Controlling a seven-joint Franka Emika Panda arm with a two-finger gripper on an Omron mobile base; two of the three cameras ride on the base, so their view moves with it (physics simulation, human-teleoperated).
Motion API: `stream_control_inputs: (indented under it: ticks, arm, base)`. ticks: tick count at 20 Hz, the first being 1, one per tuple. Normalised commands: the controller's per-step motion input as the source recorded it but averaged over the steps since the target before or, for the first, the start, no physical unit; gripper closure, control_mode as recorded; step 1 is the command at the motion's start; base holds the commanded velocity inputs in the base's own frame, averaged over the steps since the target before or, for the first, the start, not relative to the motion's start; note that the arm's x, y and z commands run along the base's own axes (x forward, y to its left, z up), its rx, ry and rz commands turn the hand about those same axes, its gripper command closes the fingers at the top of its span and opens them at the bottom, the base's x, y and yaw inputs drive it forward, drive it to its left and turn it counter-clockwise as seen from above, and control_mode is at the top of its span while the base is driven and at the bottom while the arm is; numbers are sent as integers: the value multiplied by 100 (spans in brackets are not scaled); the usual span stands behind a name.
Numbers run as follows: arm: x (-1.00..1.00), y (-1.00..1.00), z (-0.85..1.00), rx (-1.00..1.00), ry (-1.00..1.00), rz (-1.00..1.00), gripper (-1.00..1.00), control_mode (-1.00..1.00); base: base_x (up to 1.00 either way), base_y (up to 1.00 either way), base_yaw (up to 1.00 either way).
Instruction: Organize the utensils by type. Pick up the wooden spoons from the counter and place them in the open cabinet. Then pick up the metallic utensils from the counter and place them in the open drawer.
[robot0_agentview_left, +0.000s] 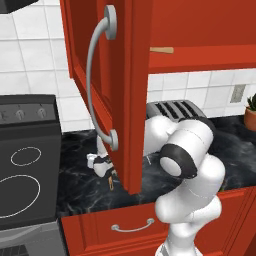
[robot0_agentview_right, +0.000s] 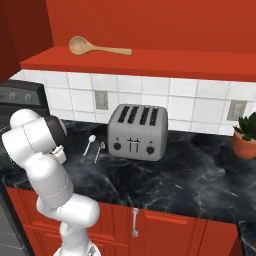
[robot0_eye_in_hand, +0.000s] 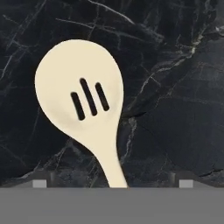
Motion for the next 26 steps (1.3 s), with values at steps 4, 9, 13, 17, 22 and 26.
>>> stream_control_inputs:
  ticks: [4, 9, 13, 17, 22, 26]
  arm:
    - [2, 0, -18, 0, 7, 0, 100, -100]
    - [-4, -10, -17, 0, 4, 0, 100, -100]
    - [-15, -21, -5, 0, 2, 0, 100, -100]
    - [-15, -37, 14, 4, 2, 0, 100, -100]
    - [-17, -43, 60, 12, 0, 0, 100, -100]
    - [-17, -33, 75, 15, 0, 0, 100, -100]
  base:
    - [0, 0, 0]
    - [0, 0, 0]
    - [0, 0, 0]
    - [0, 0, 0]
    - [0, 0, 0]
    - [0, 0, 0]
